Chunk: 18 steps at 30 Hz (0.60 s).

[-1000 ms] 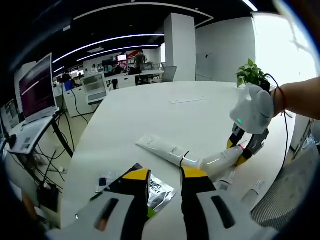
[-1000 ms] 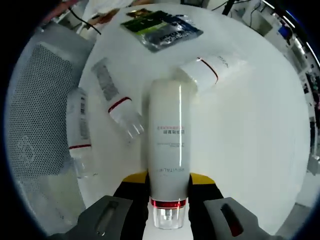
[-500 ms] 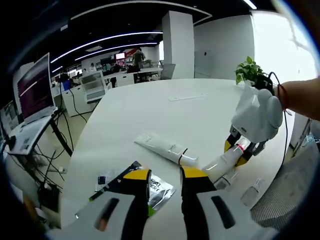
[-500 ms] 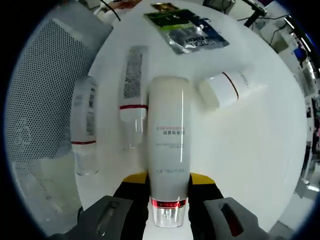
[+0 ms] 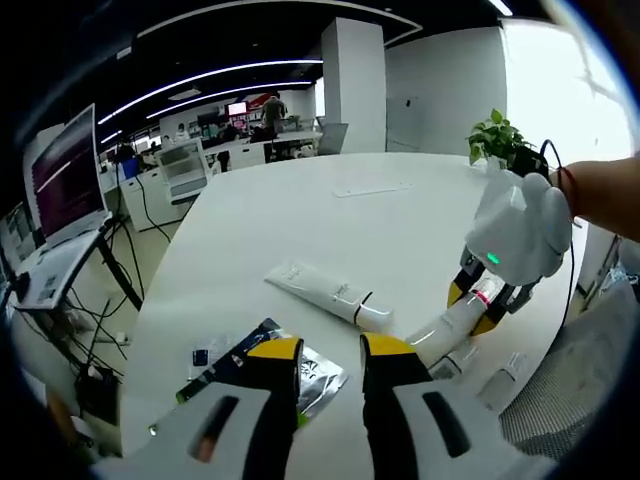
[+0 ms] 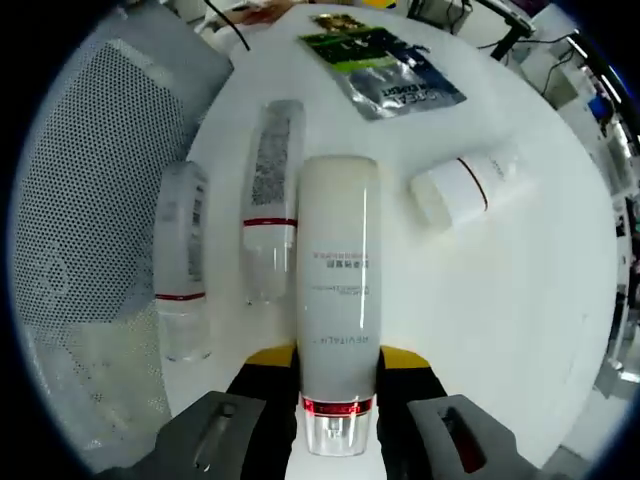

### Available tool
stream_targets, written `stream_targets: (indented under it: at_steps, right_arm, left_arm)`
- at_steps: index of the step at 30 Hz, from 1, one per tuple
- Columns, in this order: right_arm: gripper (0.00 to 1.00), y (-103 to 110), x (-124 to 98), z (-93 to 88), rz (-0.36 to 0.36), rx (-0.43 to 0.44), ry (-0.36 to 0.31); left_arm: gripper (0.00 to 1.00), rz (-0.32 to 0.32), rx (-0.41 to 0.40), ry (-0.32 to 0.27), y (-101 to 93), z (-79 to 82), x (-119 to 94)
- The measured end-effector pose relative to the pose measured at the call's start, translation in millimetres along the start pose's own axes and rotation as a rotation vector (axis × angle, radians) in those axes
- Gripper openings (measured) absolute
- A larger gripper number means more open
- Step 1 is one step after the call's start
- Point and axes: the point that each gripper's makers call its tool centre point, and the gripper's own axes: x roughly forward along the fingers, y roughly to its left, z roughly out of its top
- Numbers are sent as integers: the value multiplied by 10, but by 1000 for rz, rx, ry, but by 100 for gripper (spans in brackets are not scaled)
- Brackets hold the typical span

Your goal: Arrange the skincare products in the storage area until every visible bottle or jar stands upright without overlapping.

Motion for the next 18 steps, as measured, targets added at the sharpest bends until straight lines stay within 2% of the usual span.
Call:
stream_targets:
  at_steps: [18]
  right_arm:
    - [31,19,2,28,8,24,-20]
  left_arm:
    - [25,7,-3,7,33,-17,-6]
